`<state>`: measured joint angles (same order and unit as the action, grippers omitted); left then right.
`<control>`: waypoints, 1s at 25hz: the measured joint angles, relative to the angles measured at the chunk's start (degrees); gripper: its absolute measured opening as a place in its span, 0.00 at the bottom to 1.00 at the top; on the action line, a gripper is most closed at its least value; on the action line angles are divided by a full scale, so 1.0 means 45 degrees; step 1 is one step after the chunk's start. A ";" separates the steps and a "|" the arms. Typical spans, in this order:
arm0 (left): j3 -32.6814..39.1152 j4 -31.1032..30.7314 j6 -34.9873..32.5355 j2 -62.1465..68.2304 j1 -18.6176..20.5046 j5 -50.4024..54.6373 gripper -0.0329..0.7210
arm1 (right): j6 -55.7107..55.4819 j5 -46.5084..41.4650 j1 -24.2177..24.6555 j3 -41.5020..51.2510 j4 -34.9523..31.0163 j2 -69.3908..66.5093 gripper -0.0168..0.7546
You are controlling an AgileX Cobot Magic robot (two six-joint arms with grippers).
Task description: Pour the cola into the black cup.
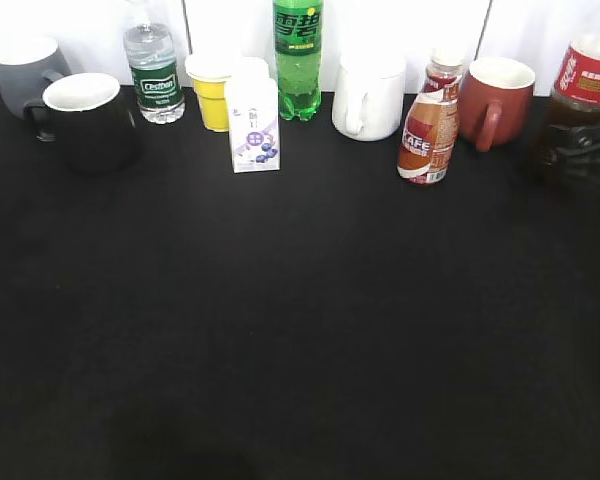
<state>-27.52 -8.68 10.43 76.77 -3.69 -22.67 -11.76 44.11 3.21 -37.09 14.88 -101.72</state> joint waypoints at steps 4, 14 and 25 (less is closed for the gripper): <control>-0.2500 0.0196 0.0056 -0.0374 -0.1410 0.9725 0.40 | -0.6872 -0.8718 -0.0377 -0.0077 0.6167 0.4143 0.79; -0.3708 0.1287 0.0044 -0.5648 -0.1944 1.8582 0.43 | 0.1930 -2.0827 -0.3568 -0.1161 -0.3767 0.8930 0.76; -0.0837 0.1424 -0.1246 -1.4979 -0.1944 1.9242 0.58 | 0.2080 -2.3171 -0.3568 0.1825 -0.4172 2.1890 0.76</control>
<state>-31.29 -2.27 4.82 9.36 -12.44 63.92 -2.40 -60.16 -12.84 -28.87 -3.90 -3.22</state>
